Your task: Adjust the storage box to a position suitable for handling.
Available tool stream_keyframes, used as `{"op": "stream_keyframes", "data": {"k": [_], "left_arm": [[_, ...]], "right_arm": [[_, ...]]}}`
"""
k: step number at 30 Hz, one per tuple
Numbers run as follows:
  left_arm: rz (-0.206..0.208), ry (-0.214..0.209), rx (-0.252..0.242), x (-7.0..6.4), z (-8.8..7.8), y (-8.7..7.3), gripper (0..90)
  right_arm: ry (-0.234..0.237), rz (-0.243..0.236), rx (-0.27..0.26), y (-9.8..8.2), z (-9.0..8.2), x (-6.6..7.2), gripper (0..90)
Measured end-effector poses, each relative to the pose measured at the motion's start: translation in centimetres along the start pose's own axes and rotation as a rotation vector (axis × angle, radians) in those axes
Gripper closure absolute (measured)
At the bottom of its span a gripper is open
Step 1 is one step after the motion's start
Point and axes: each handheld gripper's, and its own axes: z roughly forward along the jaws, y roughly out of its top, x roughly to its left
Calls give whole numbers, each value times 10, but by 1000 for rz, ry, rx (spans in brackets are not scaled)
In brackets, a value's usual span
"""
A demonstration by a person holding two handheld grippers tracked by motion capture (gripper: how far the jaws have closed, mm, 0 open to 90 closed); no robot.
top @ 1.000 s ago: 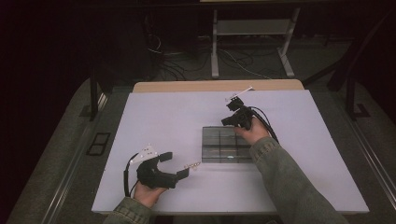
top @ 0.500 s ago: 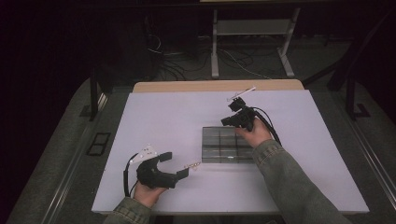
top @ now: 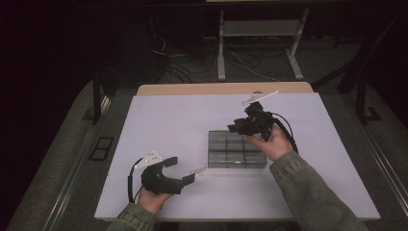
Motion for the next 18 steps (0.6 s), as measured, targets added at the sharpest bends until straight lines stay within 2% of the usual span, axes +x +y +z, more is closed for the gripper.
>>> {"op": "stream_keyframes", "data": {"k": [7, 11, 18], "left_arm": [[3, 2, 1, 0, 0, 0, 0], [3, 2, -1, 0, 0, 0, 0], [4, 5, 1, 0, 0, 0, 0]], "right_arm": [[19, 18, -38, -13, -20, 7, 319], [-8, 40, -58, -23, -33, 9, 262], [-1, 64, -83, -42, -52, 4, 143]]}}
